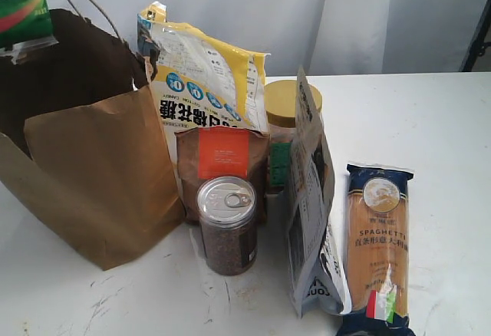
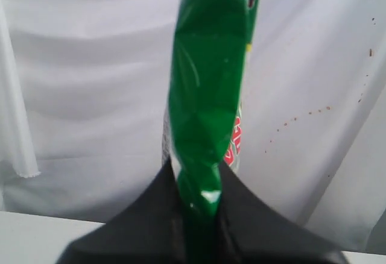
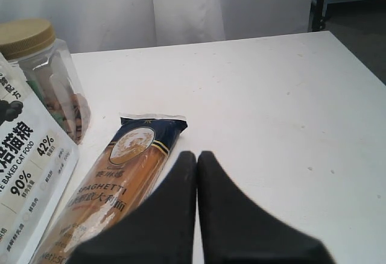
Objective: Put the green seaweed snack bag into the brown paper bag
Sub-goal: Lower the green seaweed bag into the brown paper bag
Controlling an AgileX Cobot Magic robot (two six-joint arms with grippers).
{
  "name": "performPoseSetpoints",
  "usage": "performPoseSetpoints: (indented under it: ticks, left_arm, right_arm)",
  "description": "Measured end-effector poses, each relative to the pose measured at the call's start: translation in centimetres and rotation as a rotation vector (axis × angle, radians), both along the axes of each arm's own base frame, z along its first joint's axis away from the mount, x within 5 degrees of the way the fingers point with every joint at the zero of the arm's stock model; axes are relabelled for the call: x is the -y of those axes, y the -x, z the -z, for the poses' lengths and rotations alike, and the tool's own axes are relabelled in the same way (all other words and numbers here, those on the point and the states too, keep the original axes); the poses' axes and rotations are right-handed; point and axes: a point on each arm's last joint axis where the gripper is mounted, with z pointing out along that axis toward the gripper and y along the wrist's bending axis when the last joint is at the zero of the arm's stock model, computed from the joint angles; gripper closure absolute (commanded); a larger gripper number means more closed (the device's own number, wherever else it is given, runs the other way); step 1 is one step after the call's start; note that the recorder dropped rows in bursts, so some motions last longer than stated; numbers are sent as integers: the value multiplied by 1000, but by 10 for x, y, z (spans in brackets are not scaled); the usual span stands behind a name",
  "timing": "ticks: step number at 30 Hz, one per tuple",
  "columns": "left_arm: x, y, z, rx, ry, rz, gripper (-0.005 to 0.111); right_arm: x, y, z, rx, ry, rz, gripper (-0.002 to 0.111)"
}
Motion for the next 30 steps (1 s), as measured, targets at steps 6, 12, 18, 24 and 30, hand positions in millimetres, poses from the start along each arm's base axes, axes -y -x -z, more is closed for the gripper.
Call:
performPoseSetpoints:
  ticks: [6, 12, 18, 24, 30]
  left_arm:
    - [7, -28, 18, -25, -8, 46, 107]
    - [20, -52, 39, -64, -68, 94, 107]
    - [25, -66, 55, -85, -152, 116, 107]
    - [19, -69, 71, -79, -105, 196, 107]
    - [5, -70, 95, -79, -54, 287, 107]
  right_arm:
    - [0, 0, 0, 0, 0, 0, 108]
    - [0, 0, 0, 0, 0, 0, 108]
    - [0, 0, 0, 0, 0, 0, 108]
    - [0, 0, 0, 0, 0, 0, 108]
    - [0, 0, 0, 0, 0, 0, 108]
